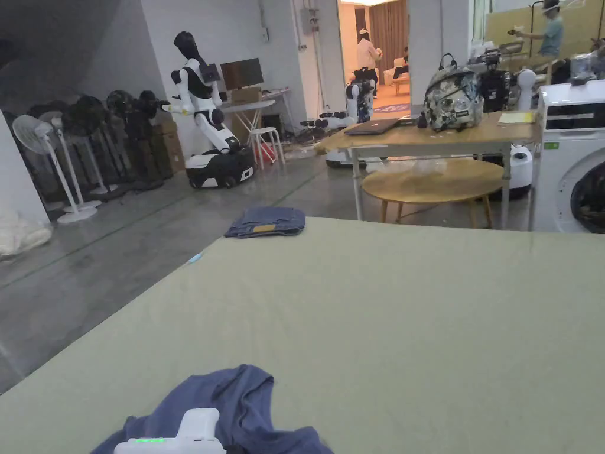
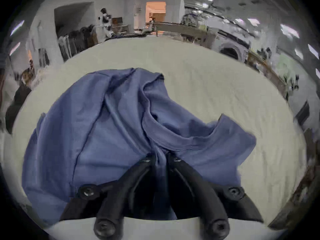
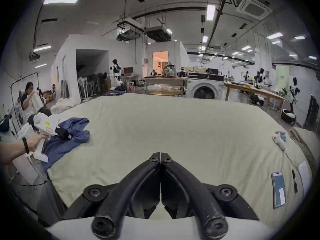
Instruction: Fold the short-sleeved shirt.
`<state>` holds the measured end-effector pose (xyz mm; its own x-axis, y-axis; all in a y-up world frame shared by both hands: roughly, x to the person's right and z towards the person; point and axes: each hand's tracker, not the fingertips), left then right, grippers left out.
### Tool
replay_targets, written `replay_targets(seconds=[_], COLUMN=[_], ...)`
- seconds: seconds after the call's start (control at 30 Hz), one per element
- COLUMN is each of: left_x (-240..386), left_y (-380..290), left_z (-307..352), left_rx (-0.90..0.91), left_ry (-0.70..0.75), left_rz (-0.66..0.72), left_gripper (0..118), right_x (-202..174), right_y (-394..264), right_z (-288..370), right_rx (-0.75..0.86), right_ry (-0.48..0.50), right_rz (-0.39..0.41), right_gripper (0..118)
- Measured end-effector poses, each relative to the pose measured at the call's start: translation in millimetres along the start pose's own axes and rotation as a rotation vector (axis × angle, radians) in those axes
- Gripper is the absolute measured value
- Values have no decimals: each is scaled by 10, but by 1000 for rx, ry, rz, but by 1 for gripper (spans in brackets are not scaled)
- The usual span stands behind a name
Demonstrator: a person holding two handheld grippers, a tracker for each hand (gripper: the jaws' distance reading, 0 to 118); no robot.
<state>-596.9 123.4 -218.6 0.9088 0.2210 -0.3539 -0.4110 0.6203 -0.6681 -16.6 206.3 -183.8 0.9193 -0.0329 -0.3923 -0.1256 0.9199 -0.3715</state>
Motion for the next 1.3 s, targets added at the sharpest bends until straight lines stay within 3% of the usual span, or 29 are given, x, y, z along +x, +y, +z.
replay_targets(seconds=[0.07, 0.13, 0.37, 0.5, 0.6, 0.77, 0.93, 1.07, 1.17, 1.2, 1.27, 1.3], left_x=[-245, -256, 336, 1089, 1767, 2716, 3839, 4691, 5101, 5209, 5266, 5256], left_y=[153, 408, 1550, 2002, 1981, 1120, -279, -1270, -1960, -2138, -2355, -2412], left_z=[208, 582, 1751, 2005, 1818, 935, 140, 58, 180, 236, 347, 416], left_rx=[94, 258, 500, 546, 512, 395, 94, -130, -257, -290, -293, -265], left_ry=[-205, -177, -177, -184, -213, -410, -666, -885, -975, -984, -996, -1006], left_rz=[291, 352, 87, -163, -303, -379, -381, -440, -525, -551, -605, -624], left_gripper=[5, 5, 5, 4, 4, 4, 4, 4, 5, 11, 41, 43], right_x=[84, 172, 436, 546, 592, 658, 765, 868, 901, 910, 910, 920], right_y=[6, 38, 8, 4, -8, -55, -103, -157, -211, -229, -267, -289], right_z=[59, 123, 341, 448, 541, 678, 803, 876, 918, 930, 954, 961], right_rx=[9, 23, 85, 91, 99, 116, 102, 97, 72, 58, 45, 43], right_ry=[-14, -33, -150, -163, -191, -228, -291, -304, -335, -344, -366, -366], right_rz=[-13, -26, -114, -136, -141, -176, -159, -215, -200, -185, -170, -172], right_gripper=[0, 0, 0, 0, 0, 0, 0, 0, 0, 0, 0, 0])
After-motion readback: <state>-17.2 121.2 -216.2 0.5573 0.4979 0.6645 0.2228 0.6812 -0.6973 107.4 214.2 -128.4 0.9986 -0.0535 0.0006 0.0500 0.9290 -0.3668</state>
